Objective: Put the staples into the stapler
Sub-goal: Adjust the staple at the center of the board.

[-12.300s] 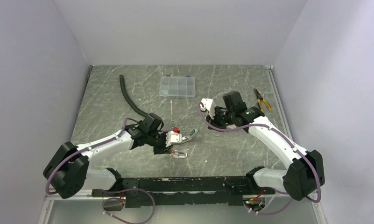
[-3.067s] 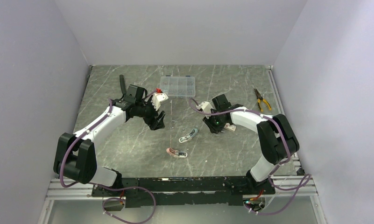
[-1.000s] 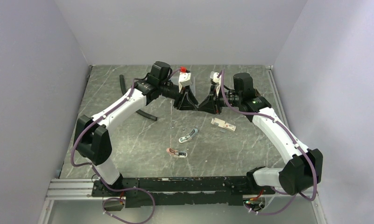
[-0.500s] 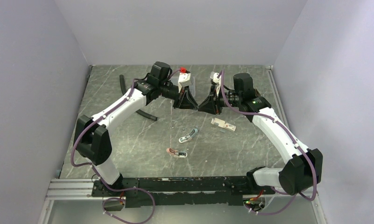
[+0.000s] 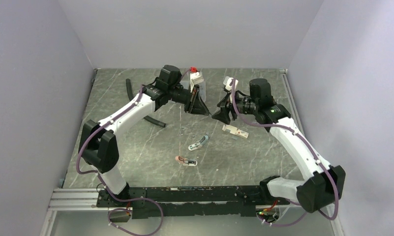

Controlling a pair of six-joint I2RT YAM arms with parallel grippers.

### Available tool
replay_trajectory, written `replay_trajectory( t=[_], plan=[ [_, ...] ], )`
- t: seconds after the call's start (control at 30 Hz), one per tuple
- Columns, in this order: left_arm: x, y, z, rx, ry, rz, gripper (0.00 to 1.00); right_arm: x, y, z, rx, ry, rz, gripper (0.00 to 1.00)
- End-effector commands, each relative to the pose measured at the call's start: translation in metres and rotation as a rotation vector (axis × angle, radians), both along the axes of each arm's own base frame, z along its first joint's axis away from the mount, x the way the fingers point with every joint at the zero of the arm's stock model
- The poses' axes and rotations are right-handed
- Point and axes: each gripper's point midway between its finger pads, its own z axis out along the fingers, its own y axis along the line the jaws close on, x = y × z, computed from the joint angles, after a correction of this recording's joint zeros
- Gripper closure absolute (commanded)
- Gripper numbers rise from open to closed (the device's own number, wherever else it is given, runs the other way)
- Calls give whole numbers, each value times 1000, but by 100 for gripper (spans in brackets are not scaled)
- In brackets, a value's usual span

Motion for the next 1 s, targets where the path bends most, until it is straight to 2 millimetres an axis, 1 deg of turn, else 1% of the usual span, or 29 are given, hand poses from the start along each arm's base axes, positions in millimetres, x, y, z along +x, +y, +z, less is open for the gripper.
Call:
replay_trajectory(
  t=[0.0, 0.07, 0.17, 0.3, 0.37, 0.5, 0.57, 0.67, 0.97],
  plan=[
    [7, -1, 7, 29, 312, 132, 97, 5, -19, 36, -72, -228, -64, 37],
    [8, -2, 6, 36, 424, 151, 97, 7, -23, 35, -100, -264, -87, 39],
    [14, -7, 5, 33, 537, 203, 97, 6, -24, 31, -118, -285, -86, 41],
    [21, -14, 6, 10, 679, 242, 97, -1, -20, 26, -110, -271, -56, 41],
    [25, -16, 6, 4, 757, 250, 97, -1, -19, 20, -113, -256, -53, 42],
    [30, -20, 0, -9, 869, 243, 97, 3, -16, 9, -116, -225, -60, 44],
    [30, -21, -5, -10, 912, 242, 97, 5, -16, 5, -121, -215, -62, 46],
    [29, -22, -6, -15, 939, 233, 97, 9, -15, 2, -123, -210, -75, 49],
    [25, -22, 3, -33, 956, 215, 97, 20, -15, -9, -142, -195, -118, 53]
  ],
)
